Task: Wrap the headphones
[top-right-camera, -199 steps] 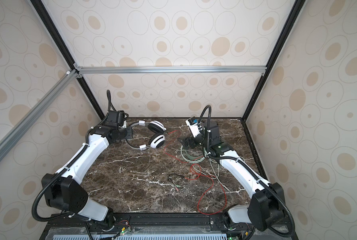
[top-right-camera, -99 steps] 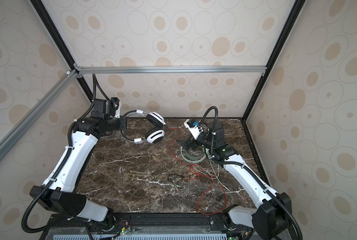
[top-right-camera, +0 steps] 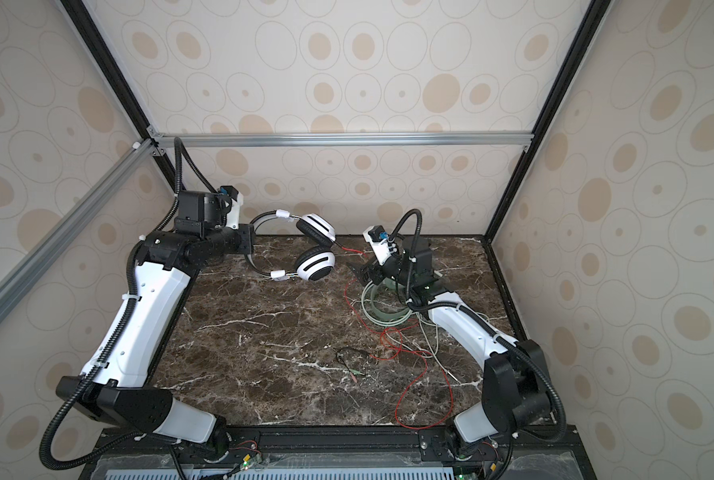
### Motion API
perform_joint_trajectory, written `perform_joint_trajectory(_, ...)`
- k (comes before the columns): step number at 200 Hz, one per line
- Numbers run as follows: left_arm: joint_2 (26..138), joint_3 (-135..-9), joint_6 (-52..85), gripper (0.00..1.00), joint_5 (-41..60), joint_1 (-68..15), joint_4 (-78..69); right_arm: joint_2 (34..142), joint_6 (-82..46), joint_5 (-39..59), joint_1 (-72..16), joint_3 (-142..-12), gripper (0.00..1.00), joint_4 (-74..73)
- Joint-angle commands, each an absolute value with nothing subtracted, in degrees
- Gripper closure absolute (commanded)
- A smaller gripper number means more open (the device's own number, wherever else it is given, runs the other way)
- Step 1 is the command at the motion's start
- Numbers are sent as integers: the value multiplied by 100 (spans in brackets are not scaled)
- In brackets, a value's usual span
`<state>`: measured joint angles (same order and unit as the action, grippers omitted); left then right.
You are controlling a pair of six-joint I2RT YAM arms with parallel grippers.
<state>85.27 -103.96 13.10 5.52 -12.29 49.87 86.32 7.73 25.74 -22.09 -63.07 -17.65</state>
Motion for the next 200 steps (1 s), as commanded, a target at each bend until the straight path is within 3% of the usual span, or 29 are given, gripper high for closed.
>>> perform_joint_trajectory(1,8258,-10682,1617,100,945,-1256,4651,8902,192,2760,-2060,-6434,1,-2713)
perform_joint_trajectory(157,8586,-11687,2300,100,899,-1235,4873,10389,-2304,3313,-1828,-6015,10,-5449)
perform_joint_trajectory(200,8622,-11716,2518,100,955,-1239,4794,10416,-2147,3142,-2013,-5787,14,-5387)
